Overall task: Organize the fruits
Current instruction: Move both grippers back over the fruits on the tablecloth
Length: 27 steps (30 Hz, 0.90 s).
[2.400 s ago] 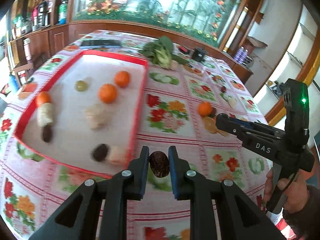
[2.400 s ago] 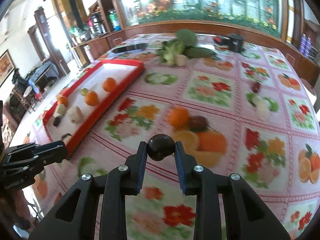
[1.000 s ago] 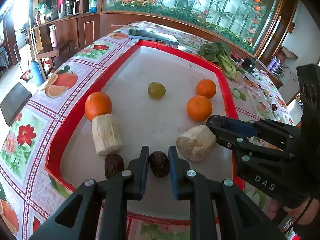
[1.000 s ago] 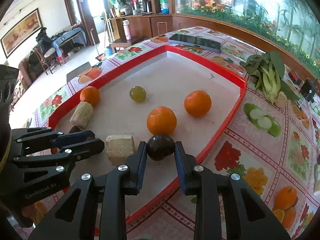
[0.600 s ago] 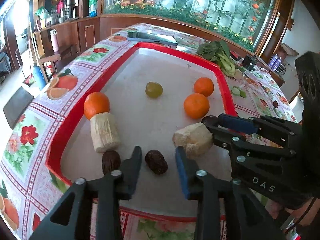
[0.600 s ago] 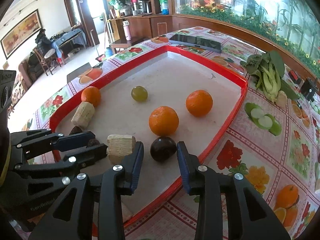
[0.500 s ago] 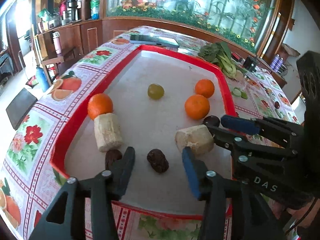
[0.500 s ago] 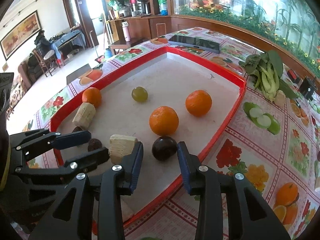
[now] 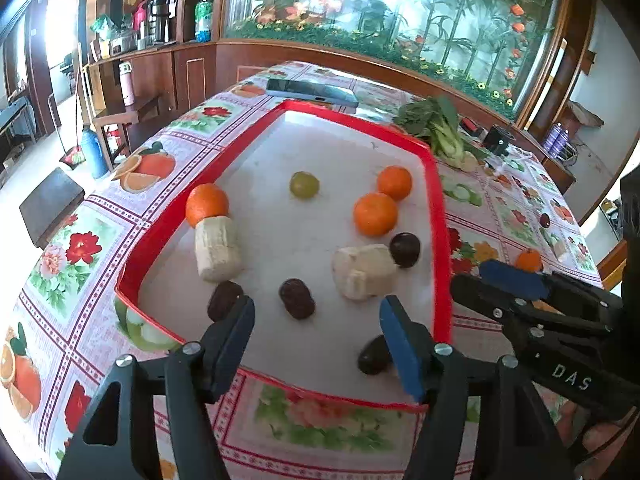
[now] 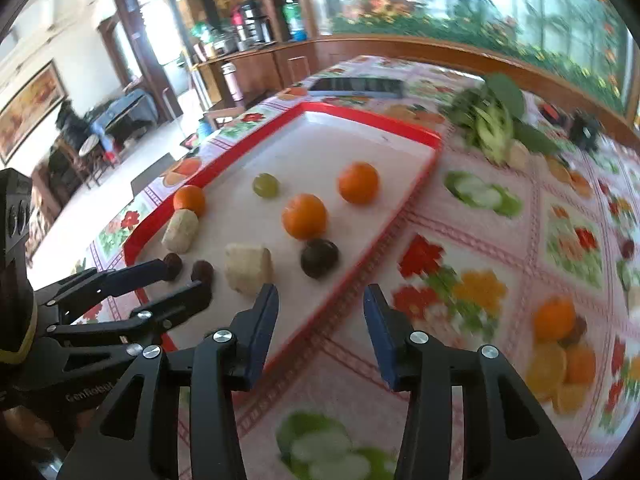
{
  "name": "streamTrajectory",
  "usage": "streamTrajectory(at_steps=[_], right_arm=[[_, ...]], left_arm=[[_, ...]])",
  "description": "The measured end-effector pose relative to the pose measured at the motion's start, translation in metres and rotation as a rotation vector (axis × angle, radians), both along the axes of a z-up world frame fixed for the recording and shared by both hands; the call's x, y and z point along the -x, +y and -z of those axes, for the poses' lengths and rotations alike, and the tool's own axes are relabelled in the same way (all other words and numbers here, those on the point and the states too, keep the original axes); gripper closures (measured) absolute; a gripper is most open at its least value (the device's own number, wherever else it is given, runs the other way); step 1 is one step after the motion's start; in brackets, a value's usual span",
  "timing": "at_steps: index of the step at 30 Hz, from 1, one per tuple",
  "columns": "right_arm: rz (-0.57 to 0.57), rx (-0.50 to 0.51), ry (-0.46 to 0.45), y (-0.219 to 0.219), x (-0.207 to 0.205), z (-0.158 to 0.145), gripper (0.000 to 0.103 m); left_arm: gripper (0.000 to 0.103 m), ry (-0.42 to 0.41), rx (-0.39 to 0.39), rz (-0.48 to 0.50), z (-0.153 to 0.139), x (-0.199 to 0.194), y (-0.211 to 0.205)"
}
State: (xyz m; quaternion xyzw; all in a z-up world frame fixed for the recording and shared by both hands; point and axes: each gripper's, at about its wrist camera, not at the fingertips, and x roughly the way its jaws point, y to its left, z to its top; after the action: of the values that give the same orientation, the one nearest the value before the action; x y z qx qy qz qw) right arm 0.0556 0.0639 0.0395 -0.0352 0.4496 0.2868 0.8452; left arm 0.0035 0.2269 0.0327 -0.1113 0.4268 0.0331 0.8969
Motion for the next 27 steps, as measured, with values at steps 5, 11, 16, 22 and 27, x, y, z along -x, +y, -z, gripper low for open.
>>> streamTrajectory(at_steps=[5,11,16,22,27], right_arm=[[0.048,-0.011,0.018,-0.028,0.011,0.0,0.055],[0.121,-0.018,0.028,-0.071,0.026,0.001,0.049],[0.195,-0.024,0.017,-0.114,0.035,-0.003,0.047],[0.319,-0.046,0.012,-0.175,0.043,-0.003,0.036],[0.398,-0.054,0.032,-0.217,0.048,0.004,0.035]], left_arm=[[0.031,-0.007,0.006,0.002,-0.006,0.007,-0.016],[0.03,-0.017,-0.001,0.028,-0.014,0.011,-0.044],[0.027,-0.022,-0.011,0.065,-0.02,0.011,-0.076],[0.025,0.011,-0.04,0.154,-0.018,0.006,-0.127],[0.025,0.043,-0.068,0.226,-0.014,-0.009,-0.167]])
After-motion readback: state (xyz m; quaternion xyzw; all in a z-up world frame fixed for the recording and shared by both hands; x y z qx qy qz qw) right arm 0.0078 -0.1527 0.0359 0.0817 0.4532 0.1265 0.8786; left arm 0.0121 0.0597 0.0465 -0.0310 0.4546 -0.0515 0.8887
